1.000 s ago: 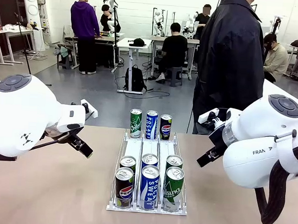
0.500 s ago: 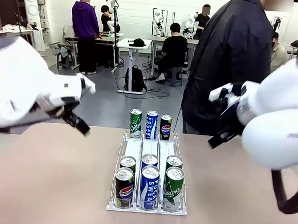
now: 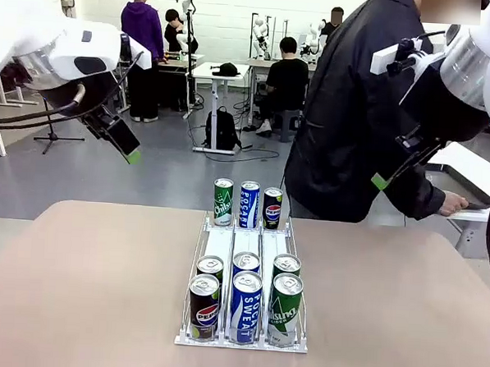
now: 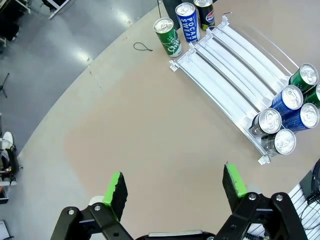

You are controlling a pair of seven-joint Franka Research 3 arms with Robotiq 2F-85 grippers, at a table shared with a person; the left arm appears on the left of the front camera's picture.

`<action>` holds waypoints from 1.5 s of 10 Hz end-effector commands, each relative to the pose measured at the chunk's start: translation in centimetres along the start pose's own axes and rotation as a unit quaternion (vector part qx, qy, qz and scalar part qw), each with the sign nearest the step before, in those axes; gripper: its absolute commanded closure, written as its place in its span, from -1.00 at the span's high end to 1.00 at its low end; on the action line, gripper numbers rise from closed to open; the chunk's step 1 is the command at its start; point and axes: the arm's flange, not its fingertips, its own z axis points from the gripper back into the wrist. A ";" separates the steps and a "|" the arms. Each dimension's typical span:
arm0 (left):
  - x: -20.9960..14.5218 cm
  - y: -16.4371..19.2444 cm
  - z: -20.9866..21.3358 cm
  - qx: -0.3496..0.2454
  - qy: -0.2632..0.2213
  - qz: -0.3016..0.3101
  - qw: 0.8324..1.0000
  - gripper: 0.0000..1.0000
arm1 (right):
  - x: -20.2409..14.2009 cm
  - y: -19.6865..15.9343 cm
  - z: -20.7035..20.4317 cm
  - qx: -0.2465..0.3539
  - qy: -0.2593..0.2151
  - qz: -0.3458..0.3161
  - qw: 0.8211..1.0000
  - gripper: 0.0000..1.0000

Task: Retrieve and hand over the desired beverage to the person.
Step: Pick up a can of the same type that the person held from the Automatic Can Dispenser.

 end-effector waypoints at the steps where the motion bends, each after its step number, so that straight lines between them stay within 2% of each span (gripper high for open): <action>1: -0.4 0.0 -1.7 -0.004 -0.001 0.002 1.000 1.00 | -0.2 -0.2 -0.4 0.012 -0.007 0.000 1.000 1.00; 4: -0.2 -0.1 -1.0 -0.003 0.005 0.001 1.000 1.00 | 0.0 0.0 0.0 0.001 0.000 0.000 1.000 1.00; 5: -2.0 2.5 0.1 -0.091 -0.004 -0.010 0.996 1.00 | -2.7 -2.6 1.2 0.085 -0.035 0.012 0.996 1.00; 6: -3.4 5.1 1.2 -0.146 -0.014 -0.012 0.989 1.00 | -5.6 -5.7 2.3 0.145 -0.072 -0.004 0.987 1.00; 8: -5.5 8.9 3.9 -0.206 -0.047 0.008 0.977 1.00 | -11.0 -10.2 4.1 0.199 -0.128 -0.045 0.971 1.00; 10: -6.8 11.5 5.5 -0.223 -0.071 0.037 0.972 1.00 | -14.8 -13.5 5.2 0.217 -0.170 -0.088 0.957 1.00; 12: -9.6 13.7 6.7 -0.217 -0.108 0.083 0.967 1.00 | -17.3 -15.7 5.4 0.224 -0.179 -0.135 0.948 1.00; 15: -12.5 15.7 6.7 -0.202 -0.139 0.124 0.961 1.00 | -17.2 -16.6 5.3 0.221 -0.175 -0.158 0.946 1.00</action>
